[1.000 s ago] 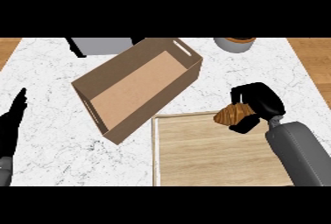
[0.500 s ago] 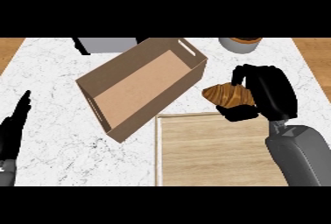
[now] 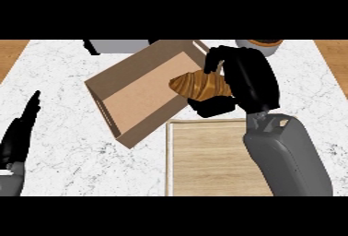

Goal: Pick the croissant from the tray and place it in the cardboard box

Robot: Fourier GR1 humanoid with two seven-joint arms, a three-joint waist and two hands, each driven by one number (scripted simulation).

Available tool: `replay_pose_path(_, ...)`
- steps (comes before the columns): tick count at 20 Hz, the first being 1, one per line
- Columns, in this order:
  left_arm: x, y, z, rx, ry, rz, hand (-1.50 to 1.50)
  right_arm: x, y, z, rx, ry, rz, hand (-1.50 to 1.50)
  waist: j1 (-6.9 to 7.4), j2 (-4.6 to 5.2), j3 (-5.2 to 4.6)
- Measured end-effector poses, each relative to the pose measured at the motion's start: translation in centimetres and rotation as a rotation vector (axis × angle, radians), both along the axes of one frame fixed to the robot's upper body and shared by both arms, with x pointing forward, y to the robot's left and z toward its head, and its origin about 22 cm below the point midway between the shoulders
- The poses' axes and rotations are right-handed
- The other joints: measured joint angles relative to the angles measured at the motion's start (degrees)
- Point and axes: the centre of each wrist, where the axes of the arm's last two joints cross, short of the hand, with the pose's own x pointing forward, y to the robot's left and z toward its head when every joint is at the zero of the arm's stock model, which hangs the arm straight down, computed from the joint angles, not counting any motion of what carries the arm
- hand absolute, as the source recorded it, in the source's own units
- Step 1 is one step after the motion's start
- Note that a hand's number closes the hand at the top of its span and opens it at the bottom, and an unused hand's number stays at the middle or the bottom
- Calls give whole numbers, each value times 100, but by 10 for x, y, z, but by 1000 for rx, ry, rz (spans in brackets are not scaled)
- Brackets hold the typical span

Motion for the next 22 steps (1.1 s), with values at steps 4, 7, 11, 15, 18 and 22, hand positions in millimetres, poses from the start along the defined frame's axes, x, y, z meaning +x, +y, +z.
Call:
replay_pose_path(4,4,-3,1,4,-9,-8,0,24,27,16,77,16,2,150,49,16,0)
replay_pose_path(7,10,-5,4,0,-9,-13,0,39,47,20,133,37,-7,150,89,27,-1)
replay_pose_path(11,10,-9,8,0,-14,-23,0,65,63,25,188,94,-17,150,145,36,1)
replay_pose_path(15,11,-8,6,-3,-15,-43,0,89,77,20,216,123,-30,150,252,78,-3)
replay_pose_path(18,16,-10,9,1,-23,-51,0,101,86,13,223,137,-49,150,308,94,-3)
replay_pose_path(22,17,-15,5,-1,-27,-68,0,114,91,3,200,159,-85,150,410,126,-6)
